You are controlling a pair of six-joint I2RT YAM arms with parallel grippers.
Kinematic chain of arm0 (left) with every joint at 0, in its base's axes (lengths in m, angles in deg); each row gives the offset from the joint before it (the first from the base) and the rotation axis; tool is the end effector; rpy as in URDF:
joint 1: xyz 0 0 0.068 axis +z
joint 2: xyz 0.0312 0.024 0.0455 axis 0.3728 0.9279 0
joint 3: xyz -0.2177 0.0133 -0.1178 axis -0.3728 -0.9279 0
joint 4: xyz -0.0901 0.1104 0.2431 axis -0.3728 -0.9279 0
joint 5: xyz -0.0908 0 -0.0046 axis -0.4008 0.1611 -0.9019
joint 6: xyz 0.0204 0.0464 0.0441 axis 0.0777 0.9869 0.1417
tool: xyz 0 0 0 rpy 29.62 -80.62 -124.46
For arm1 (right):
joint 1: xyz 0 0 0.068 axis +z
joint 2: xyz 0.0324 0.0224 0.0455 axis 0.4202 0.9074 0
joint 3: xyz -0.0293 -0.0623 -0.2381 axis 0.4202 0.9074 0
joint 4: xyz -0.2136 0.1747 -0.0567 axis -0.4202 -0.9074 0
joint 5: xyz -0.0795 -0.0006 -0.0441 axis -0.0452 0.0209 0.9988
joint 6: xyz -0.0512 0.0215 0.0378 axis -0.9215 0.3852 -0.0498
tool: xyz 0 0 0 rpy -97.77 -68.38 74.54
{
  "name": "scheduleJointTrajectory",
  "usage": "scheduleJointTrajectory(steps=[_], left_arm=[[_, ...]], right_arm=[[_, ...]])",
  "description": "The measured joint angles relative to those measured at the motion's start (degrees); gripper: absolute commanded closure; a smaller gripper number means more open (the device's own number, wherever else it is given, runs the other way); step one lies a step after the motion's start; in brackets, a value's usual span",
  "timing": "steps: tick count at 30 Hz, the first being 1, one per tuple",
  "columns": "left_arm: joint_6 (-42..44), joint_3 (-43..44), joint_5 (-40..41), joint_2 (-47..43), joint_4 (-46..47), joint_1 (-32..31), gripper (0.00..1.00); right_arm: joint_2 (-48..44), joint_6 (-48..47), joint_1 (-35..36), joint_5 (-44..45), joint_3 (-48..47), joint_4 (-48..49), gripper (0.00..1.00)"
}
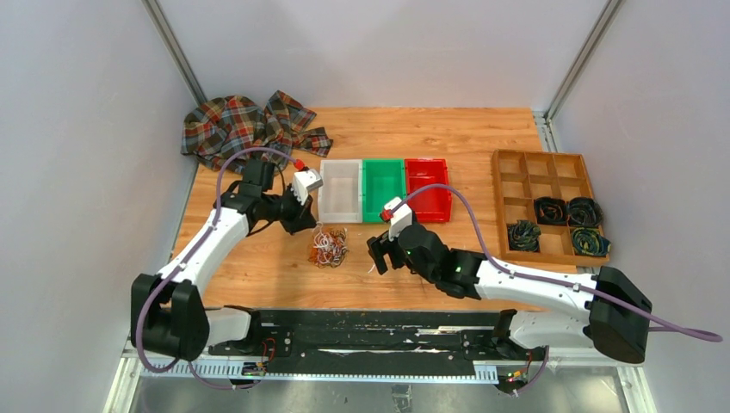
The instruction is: Untangle the cables
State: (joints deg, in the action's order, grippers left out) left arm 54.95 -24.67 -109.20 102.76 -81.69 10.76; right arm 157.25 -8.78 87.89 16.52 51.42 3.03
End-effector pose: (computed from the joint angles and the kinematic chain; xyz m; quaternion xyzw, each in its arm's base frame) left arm 0.2750 -0.0879 0.1980 0.3804 0.8218 -0.2734 0.3243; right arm 0.1536 0.2640 0.2064 -0.2693 0.7816 0.2280 0.5144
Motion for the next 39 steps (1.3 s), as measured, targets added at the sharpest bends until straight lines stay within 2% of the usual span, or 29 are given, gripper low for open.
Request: scheduleJointTrajectory(steps=[8,18,31,39], left_arm=[[-3.80,4.00,-0.98,-6.32,-4.24,-0.39,0.99],[-8.39,13.84,-2.45,-13.49,-13.38,-2.93,0.99],[-11.58,18.67,-4.85,-17.79,-21.62,-3.89,0.99],[-12.68,21.00,-6.40,-17.88,-24.28,-4.57,0.99]], right_arm=[[0.26,-0.85,1.16,-0.02,-0.63,2.60,0.11],[7.67,-3.72,2.45,-2.58,-11.45,13.03,0.11],[12.61,-4.87,5.51,-3.02,-12.92,23.47,0.11],[14.01,-5.16,5.70,-0.11,-12.96,28.26,0.17]])
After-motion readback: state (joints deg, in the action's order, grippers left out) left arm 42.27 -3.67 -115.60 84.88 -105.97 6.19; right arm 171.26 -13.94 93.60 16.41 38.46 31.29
